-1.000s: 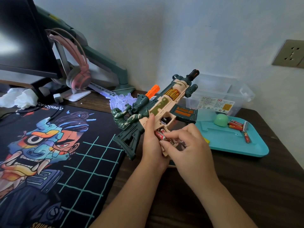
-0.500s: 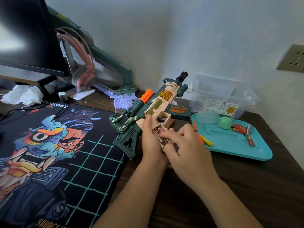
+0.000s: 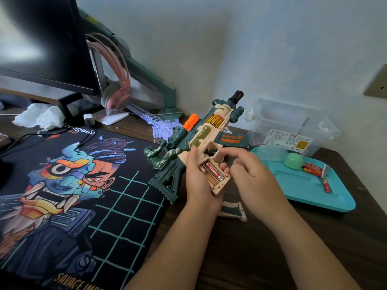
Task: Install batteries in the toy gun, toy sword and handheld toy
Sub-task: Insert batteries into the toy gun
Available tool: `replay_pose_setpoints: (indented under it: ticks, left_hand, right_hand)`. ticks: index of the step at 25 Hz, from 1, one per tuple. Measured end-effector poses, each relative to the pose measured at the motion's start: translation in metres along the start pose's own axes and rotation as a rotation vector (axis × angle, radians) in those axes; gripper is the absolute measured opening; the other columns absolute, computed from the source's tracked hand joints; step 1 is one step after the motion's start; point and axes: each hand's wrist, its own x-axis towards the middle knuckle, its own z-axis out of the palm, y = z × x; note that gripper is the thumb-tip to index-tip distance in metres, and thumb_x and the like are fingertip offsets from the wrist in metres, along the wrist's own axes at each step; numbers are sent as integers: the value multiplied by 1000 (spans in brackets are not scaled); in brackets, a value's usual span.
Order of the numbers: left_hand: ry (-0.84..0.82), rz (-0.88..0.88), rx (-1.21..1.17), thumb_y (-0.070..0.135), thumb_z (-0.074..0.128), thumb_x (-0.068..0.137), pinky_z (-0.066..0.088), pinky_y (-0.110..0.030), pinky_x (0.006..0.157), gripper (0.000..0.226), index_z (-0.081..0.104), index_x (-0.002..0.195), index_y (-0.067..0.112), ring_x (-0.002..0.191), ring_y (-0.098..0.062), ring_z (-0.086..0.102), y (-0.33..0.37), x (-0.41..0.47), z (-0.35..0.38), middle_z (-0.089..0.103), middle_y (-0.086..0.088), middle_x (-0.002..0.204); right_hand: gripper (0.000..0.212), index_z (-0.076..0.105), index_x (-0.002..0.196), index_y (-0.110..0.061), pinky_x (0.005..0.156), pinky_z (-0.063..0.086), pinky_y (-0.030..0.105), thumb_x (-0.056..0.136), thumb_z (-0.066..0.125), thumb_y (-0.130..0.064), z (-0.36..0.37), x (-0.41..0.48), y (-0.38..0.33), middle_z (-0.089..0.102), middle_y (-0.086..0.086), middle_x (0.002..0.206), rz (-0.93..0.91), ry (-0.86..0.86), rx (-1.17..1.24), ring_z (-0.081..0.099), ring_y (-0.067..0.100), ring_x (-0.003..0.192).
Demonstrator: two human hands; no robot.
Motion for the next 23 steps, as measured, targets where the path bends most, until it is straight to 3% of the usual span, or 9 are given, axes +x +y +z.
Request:
replay_pose_setpoints:
  ticks: [3, 7, 10, 12, 14, 17, 20, 23]
  left_hand:
    - [46, 5, 4, 55, 54, 92, 53, -28, 61, 51, 66, 122, 15, 65, -16, 64, 1, 2, -1, 69, -10, 86]
    - [53, 21, -6, 55, 53, 93, 51, -29, 62, 55, 64, 127, 13, 65, -15, 64, 3, 3, -3, 71, -8, 82]
    - [16, 42, -10, 53, 53, 94, 53, -35, 71, 53, 64, 128, 13, 78, -21, 67, 3, 7, -5, 73, -10, 93]
    - [-8, 47, -6, 53, 53, 93, 55, -36, 69, 55, 62, 130, 13, 81, -23, 66, 1, 7, -5, 71, -12, 100]
    - [-17, 60, 12, 53, 52, 94, 55, -36, 67, 56, 61, 132, 13, 74, -22, 66, -1, 6, -5, 71, -10, 96]
    - [-22, 73, 24, 48, 49, 97, 54, -41, 86, 48, 67, 121, 11, 83, -24, 71, 0, -1, 0, 74, -10, 94]
    - [-3, 56, 42, 49, 49, 97, 55, -32, 71, 43, 71, 111, 15, 74, -19, 70, 0, -3, 1, 73, -4, 82]
    - [-48, 45, 50, 53, 49, 95, 48, -32, 71, 51, 69, 120, 13, 77, -17, 65, -1, 0, -3, 67, -2, 86]
  right_hand:
    - [42, 45, 125, -42, 67, 50, 21, 99, 40, -10, -5, 7, 3, 63, -5, 86, 68, 3, 186, 63, 2, 77]
    - [24, 45, 116, -18, 62, 57, 30, 97, 49, -5, -13, 7, 6, 72, 5, 89, -8, 77, 413, 71, 19, 75]
    - [17, 50, 108, -12, 67, 58, 30, 93, 52, -3, -14, 0, 8, 73, 6, 90, -102, 55, 513, 72, 20, 80]
    - [18, 58, 105, -14, 69, 58, 28, 91, 56, -4, -12, -5, 9, 72, 3, 88, -147, 31, 536, 71, 19, 80]
    - [18, 61, 103, -24, 61, 54, 22, 93, 56, -9, -11, -9, 9, 71, -1, 88, -144, 19, 448, 66, 11, 70]
    - [13, 52, 97, -35, 53, 45, 16, 97, 50, -22, -10, -9, 3, 69, -16, 87, -161, -23, 101, 57, -1, 61]
    - [8, 44, 95, -37, 63, 49, 31, 94, 43, -30, -3, -4, -9, 63, -13, 87, -192, -156, -272, 58, 5, 73]
    - [5, 42, 99, -31, 63, 47, 32, 95, 40, -29, 5, 1, -24, 57, -8, 81, -200, -197, -435, 56, 9, 72]
